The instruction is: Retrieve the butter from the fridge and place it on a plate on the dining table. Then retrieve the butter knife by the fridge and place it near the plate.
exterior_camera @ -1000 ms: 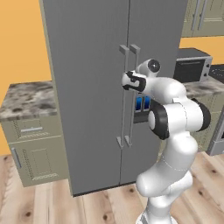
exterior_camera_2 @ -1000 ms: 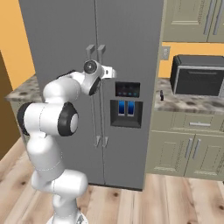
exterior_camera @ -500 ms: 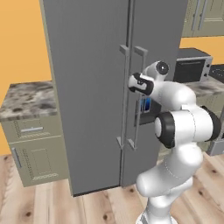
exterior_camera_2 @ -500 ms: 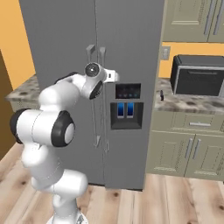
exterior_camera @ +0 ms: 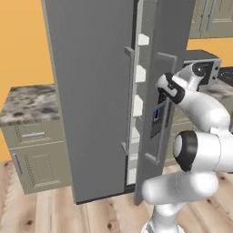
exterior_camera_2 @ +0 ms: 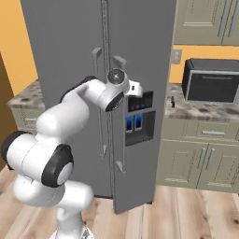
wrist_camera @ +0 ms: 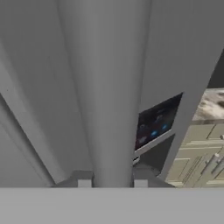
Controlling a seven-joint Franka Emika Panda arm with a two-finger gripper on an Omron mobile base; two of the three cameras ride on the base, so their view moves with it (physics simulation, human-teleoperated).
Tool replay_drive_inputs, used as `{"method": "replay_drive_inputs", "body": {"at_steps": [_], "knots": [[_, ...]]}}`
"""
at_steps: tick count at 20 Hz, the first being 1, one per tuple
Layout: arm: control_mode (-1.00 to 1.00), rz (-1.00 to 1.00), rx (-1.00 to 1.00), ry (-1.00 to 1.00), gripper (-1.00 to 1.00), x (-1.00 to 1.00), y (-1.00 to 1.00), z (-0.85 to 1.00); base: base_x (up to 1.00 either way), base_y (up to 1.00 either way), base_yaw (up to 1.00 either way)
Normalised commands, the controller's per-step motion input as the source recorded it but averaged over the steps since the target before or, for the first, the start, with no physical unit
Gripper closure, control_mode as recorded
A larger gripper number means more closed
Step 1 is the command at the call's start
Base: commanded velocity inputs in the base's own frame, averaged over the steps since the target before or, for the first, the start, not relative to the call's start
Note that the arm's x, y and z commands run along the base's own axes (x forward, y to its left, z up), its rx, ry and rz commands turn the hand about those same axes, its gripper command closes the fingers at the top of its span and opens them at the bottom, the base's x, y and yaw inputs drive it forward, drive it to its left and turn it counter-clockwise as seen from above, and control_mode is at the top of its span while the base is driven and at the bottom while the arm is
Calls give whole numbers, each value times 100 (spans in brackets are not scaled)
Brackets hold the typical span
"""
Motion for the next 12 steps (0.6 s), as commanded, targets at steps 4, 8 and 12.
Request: {"method": "replay_drive_inputs", "body": {"at_steps": [4,8,12], "knots": [[-100,0,10,17,100,-87,-100,33,0,0,0],[-100,0,12,15,100,-74,-100,12,0,0,0],[-100,0,2,3,100,-54,-43,0,0,0,0]]}}
